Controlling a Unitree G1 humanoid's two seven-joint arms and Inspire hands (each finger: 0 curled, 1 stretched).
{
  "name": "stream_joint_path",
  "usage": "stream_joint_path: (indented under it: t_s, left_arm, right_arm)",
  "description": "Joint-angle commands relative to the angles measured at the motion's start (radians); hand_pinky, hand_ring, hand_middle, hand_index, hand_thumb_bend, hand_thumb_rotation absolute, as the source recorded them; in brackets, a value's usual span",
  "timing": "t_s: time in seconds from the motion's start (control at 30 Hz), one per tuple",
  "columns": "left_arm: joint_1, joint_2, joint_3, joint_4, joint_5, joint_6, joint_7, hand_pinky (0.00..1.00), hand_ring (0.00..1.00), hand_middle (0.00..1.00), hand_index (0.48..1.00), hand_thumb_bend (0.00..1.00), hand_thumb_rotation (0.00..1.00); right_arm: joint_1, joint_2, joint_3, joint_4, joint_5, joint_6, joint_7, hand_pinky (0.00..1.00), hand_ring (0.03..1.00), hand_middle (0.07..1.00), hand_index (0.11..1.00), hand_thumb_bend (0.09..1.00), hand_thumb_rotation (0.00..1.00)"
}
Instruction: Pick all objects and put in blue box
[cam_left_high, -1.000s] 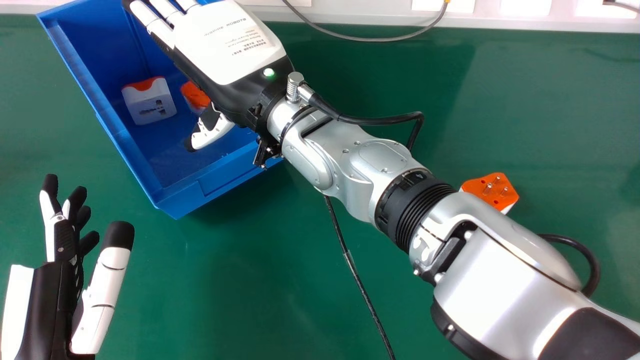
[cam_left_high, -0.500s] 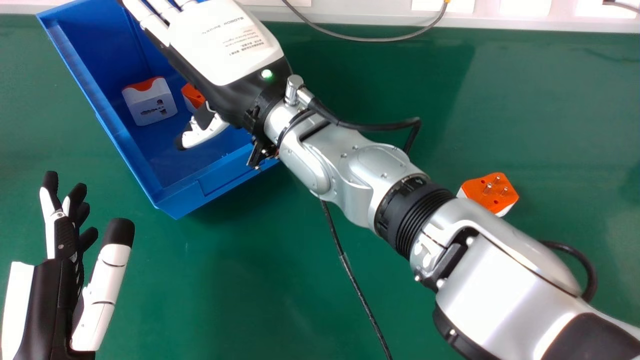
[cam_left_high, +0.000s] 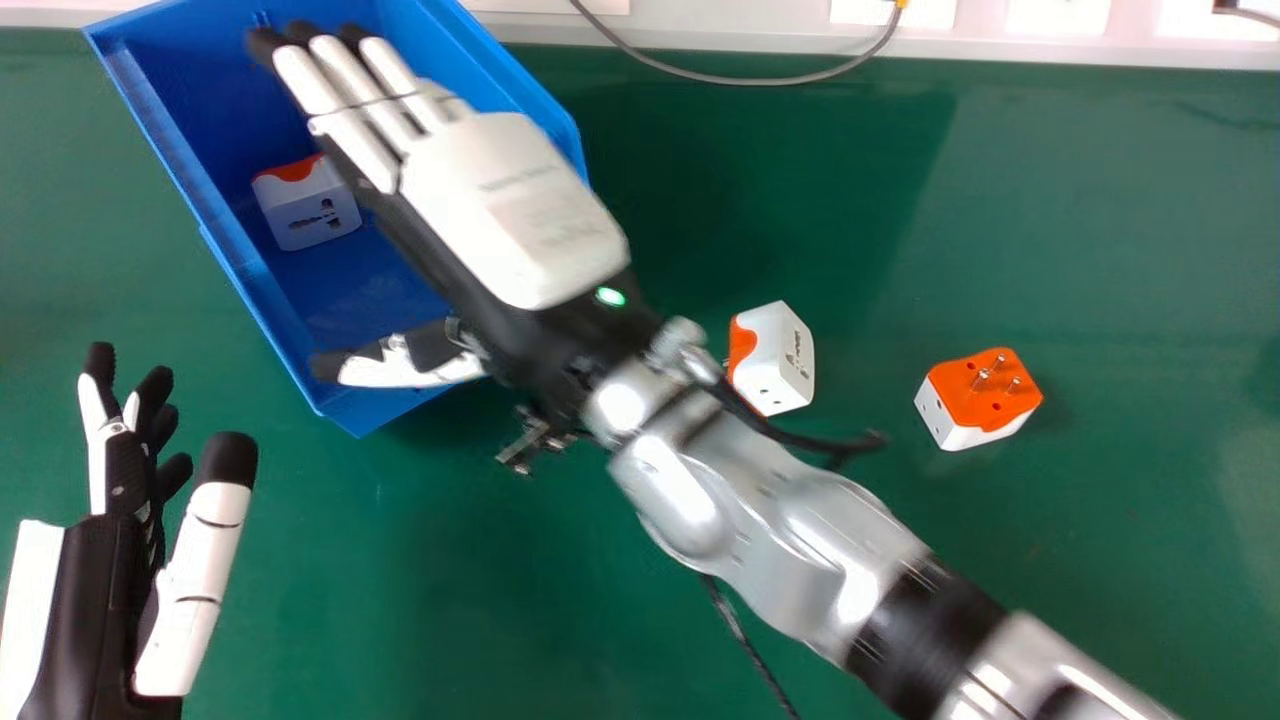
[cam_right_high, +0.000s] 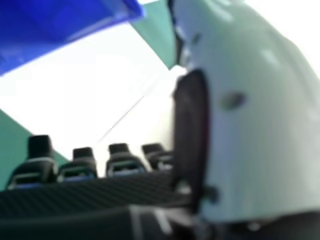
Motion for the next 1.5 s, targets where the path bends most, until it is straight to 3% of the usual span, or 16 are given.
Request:
stream_joint_path:
  t_s: [0.0,0.33,0.63,1.07,1.47]
  left_arm:
    - [0.0,0.011,0.011,-0.001,-0.007,-0.022,-0.001,0.94,0.98,0.99,1.0,0.65,0.95]
    - [0.004,0.015,0.023,0.006,-0.003,-0.023,-0.001,0.94,0.98,1.0,1.0,0.66,0.96]
    - [0.008,0.013,0.028,0.003,0.01,-0.017,0.006,0.94,0.98,1.0,1.0,0.65,0.96]
    - [0.011,0.013,0.026,-0.004,0.007,-0.015,0.005,0.93,0.98,0.99,1.0,0.65,0.96]
    - [0.021,0.012,0.023,-0.019,0.006,-0.009,0.001,0.93,0.98,0.99,1.0,0.65,0.96]
  right_arm:
    - [0.077,-0.047,-0.034,-0.133,-0.008,-0.009,0.019,0.94,1.0,1.0,1.0,0.503,0.33]
    - [0.335,-0.192,-0.173,-0.387,-0.018,0.016,0.101,0.94,1.0,1.0,1.0,0.522,0.38]
    - [0.367,-0.247,-0.271,-0.264,-0.056,0.049,0.055,0.93,1.0,1.0,1.0,0.525,0.36]
    - [0.14,-0.249,-0.241,0.061,-0.08,0.186,0.212,0.91,0.979,1.0,0.983,0.554,0.37]
    - [-0.09,-0.232,-0.141,0.331,-0.101,0.15,0.253,0.87,0.928,0.967,0.944,0.58,0.32]
